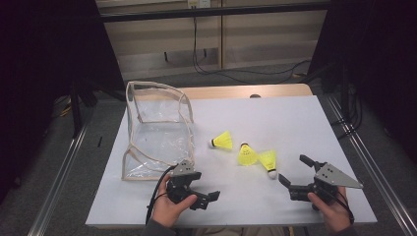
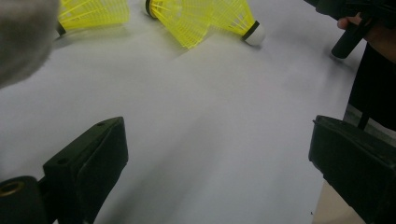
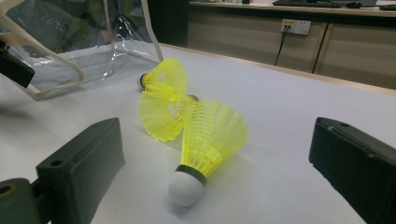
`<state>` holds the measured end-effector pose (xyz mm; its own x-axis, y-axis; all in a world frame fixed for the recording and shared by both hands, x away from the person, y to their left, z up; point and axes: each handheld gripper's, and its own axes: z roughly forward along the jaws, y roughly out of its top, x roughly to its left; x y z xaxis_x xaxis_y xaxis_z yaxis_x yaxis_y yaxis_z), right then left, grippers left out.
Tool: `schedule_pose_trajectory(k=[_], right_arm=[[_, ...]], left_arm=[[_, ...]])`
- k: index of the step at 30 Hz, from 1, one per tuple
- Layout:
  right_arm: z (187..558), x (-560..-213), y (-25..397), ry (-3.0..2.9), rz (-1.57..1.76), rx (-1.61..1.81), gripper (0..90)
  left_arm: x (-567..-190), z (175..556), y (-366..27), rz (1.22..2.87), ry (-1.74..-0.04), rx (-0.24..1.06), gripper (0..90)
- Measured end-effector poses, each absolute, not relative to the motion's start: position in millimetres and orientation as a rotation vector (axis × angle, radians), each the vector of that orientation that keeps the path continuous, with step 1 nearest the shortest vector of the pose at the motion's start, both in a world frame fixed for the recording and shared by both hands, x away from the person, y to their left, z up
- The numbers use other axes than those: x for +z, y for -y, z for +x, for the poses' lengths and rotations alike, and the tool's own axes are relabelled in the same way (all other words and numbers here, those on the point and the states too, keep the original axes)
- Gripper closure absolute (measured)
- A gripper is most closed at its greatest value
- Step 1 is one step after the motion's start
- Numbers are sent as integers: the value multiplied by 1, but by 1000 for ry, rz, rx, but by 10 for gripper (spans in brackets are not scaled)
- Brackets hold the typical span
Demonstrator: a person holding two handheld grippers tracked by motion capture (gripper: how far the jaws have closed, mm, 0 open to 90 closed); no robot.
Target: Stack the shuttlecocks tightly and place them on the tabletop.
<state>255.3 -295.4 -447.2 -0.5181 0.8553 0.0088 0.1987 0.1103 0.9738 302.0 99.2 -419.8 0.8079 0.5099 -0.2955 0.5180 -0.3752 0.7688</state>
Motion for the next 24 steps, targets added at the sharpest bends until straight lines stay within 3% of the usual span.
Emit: schedule_pose_trajectory(k=[24], right_arm=[[248,-448,302,-1803,1038,1415,23]], left_arm=[[-414,305,-105,2029,-746,-10,48]])
